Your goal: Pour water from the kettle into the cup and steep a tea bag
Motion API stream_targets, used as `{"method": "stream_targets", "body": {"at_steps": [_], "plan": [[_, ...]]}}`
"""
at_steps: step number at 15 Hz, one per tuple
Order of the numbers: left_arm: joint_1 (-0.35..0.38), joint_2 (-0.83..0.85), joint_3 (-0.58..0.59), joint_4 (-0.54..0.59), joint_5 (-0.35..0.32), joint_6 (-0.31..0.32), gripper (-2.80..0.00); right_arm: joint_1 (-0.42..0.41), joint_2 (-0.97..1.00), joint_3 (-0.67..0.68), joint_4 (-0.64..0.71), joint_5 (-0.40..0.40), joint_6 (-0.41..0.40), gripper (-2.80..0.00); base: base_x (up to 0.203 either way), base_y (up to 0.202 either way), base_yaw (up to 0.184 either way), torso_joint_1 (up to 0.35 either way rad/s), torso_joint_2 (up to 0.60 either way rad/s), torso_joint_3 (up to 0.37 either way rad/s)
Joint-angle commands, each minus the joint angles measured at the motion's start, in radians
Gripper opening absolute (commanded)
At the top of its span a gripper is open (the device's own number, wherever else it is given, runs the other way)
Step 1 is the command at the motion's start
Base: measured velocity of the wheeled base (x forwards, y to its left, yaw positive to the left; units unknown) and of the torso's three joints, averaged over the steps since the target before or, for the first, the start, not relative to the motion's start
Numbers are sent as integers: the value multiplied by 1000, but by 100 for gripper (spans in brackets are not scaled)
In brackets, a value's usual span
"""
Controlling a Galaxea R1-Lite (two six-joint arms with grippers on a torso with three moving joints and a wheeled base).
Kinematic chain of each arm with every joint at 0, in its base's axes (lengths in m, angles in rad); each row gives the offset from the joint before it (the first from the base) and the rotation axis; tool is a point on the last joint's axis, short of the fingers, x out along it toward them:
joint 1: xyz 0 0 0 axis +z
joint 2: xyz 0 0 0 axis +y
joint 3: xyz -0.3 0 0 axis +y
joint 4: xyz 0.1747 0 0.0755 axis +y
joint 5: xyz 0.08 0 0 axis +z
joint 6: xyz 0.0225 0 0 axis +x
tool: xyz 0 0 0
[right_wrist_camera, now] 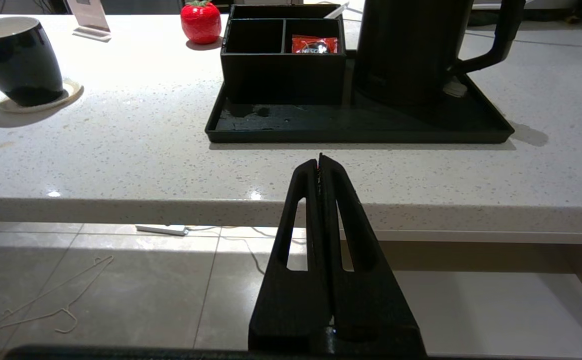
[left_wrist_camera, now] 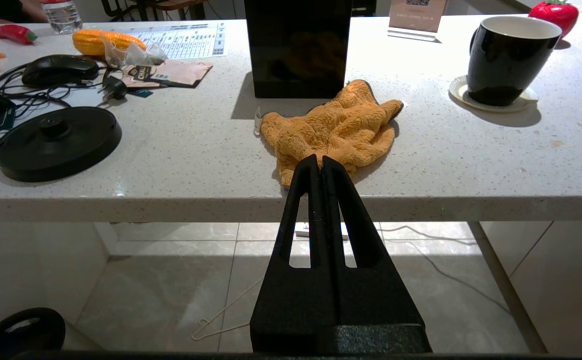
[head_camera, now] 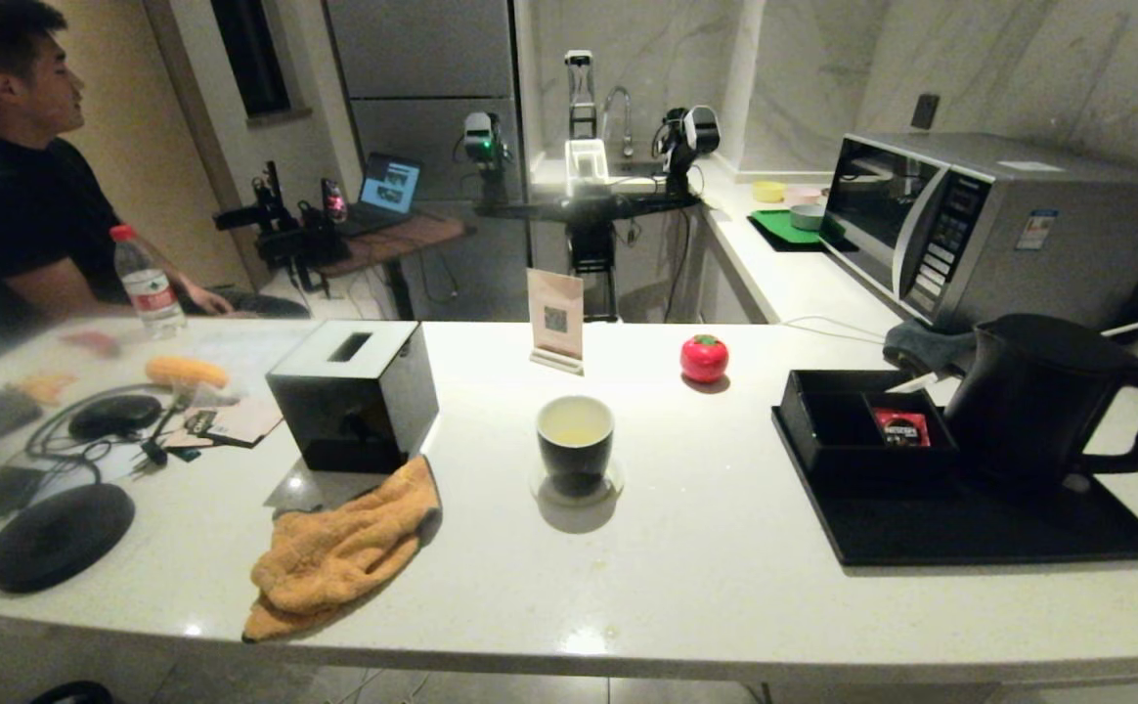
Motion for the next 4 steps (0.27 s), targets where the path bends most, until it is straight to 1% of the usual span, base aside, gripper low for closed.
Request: {"method": "stream_targets", "body": {"at_steps": [1,4], "plan": [[0,0,0,0,0,0,-280,0,1,0,-2,-2,18,-280,0,0,0,0,0,0],[0,0,0,0,0,0,-280,0,1,0,0,-3,27,-280,0,0,0,0,0,0]]}}
